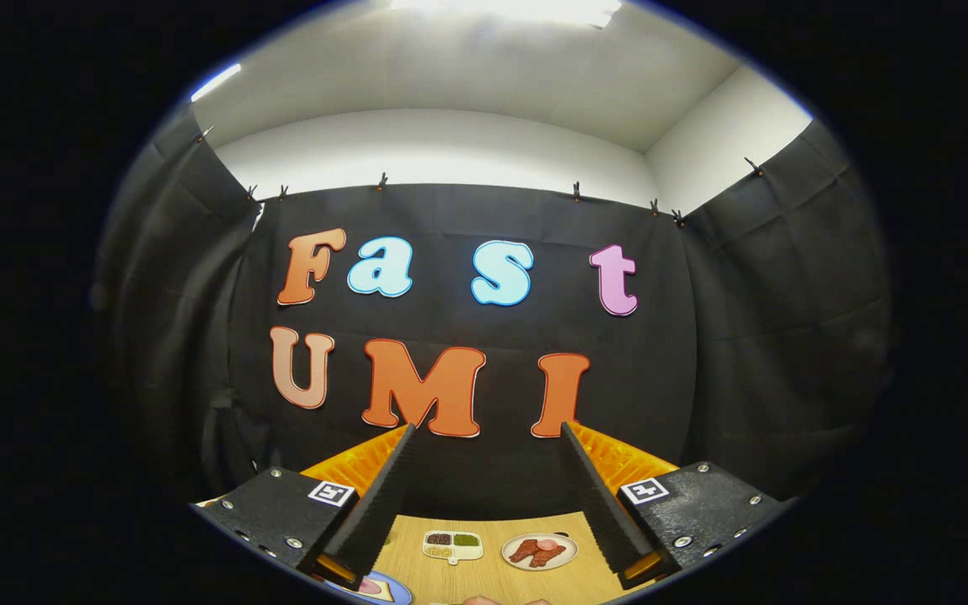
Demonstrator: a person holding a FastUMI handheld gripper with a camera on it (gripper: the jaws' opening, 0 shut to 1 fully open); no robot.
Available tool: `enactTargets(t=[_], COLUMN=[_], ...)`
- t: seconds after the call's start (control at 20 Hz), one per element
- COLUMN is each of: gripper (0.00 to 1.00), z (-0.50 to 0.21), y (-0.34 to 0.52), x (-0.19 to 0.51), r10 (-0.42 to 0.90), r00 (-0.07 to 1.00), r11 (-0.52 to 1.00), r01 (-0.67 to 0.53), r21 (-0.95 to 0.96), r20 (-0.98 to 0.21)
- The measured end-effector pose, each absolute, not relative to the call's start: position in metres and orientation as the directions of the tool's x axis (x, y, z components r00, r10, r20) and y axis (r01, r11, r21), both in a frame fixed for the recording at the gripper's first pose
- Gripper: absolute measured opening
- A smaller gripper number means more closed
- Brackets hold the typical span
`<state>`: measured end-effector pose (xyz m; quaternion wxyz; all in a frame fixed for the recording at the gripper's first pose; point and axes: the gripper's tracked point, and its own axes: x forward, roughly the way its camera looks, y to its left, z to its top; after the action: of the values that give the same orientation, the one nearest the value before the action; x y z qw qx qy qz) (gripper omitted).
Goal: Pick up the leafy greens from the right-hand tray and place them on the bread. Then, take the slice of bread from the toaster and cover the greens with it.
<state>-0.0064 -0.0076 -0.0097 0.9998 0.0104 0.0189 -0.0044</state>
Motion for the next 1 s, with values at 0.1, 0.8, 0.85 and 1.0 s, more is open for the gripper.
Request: enactTargets(t=[0.1, 0.8, 0.85, 1.0], gripper=[0.99, 0.99, 0.99, 0.99], z=[-0.010, -0.044, -0.053, -0.078], y=[-0.007, -0.025, -0.023, -0.022], x=[-0.007, 0.015, 0.018, 0.020], r10=[-0.004, -0.012, -0.002, 0.002], r00=[0.999, 0.998, 0.997, 0.990], r11=[1.000, 0.992, 0.991, 0.989], r01=[0.005, 0.019, 0.014, 0.019], r21=[0.026, 0.127, 0.137, 0.148], r20=[-0.032, -0.057, -0.082, -0.140])
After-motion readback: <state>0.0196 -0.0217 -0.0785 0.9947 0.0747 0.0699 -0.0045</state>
